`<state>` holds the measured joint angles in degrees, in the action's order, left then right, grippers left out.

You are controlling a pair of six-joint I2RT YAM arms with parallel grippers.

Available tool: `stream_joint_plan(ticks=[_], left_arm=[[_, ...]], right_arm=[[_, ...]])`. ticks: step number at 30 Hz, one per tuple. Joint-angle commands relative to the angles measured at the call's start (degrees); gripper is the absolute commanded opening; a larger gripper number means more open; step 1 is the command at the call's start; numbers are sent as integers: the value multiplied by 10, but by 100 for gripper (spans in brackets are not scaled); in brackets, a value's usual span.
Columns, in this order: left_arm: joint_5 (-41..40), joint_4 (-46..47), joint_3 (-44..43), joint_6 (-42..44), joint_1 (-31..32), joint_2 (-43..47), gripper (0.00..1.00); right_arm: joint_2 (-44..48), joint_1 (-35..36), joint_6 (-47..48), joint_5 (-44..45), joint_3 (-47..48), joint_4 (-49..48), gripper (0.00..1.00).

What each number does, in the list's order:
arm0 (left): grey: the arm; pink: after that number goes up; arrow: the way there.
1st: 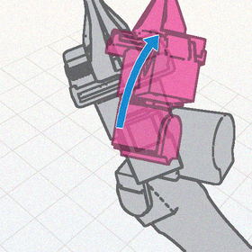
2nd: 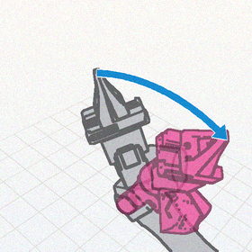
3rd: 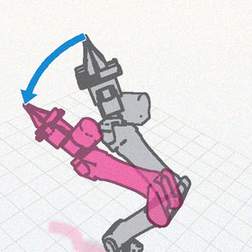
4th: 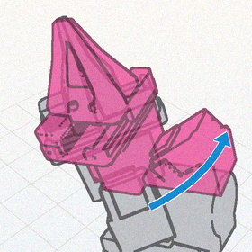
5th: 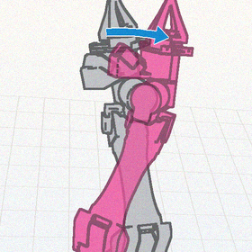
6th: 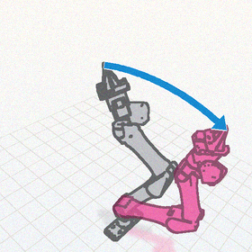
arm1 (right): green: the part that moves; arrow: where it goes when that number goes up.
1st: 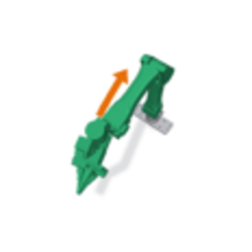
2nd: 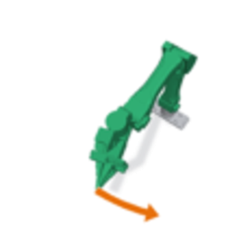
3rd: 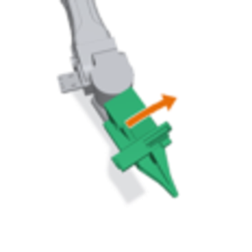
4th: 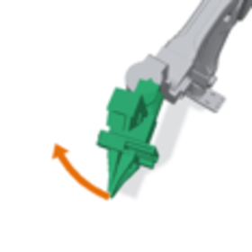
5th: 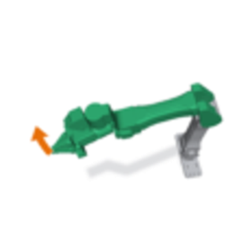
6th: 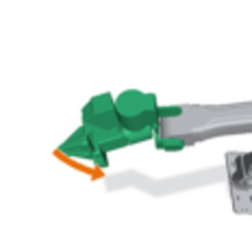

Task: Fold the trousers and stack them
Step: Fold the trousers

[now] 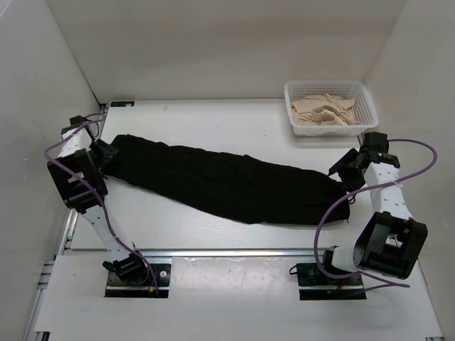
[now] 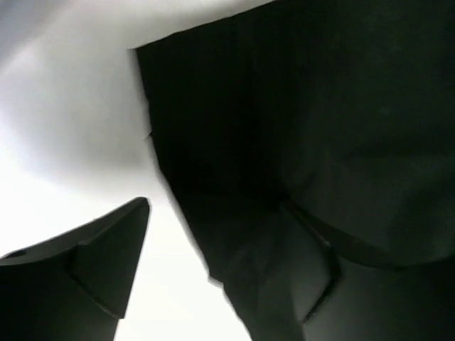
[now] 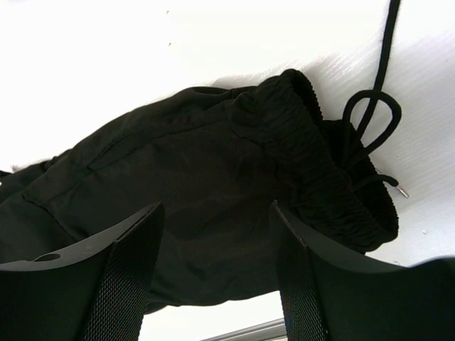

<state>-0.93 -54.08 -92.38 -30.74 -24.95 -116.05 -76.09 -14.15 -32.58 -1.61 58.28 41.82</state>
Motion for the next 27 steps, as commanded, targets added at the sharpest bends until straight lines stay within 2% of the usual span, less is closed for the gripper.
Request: stream_joint_plan(ticks=[1, 5, 7, 11, 12, 13, 21, 24, 27], left_arm=[[37, 21, -28, -4, 10, -22, 86], [18, 21, -47, -25, 10, -58, 86], [-6, 21, -55, -40, 10, -85, 79], [-20, 21, -69, -40, 15, -106, 36], [-35, 21, -74, -40, 20, -101, 15], [-42, 21, -74, -40, 27, -88, 10], [-128, -8, -126, 23, 84, 57, 10], [-133, -8, -141, 56, 126, 123, 10], [-147, -8, -147, 95, 200, 170, 10]], right_arm=[[8, 1, 6, -6, 11, 0, 66], [8, 1, 6, -6, 6, 5, 66], [8, 1, 6, -1, 6, 5, 66], [8, 1, 6, 5, 12, 12, 66], [8, 1, 6, 5, 12, 17, 66], [13, 1, 6, 10, 12, 17, 66], [44, 1, 6, 10, 24, 40, 66], [59, 1, 6, 10, 38, 52, 66], [75, 1, 6, -1, 53, 63, 66]])
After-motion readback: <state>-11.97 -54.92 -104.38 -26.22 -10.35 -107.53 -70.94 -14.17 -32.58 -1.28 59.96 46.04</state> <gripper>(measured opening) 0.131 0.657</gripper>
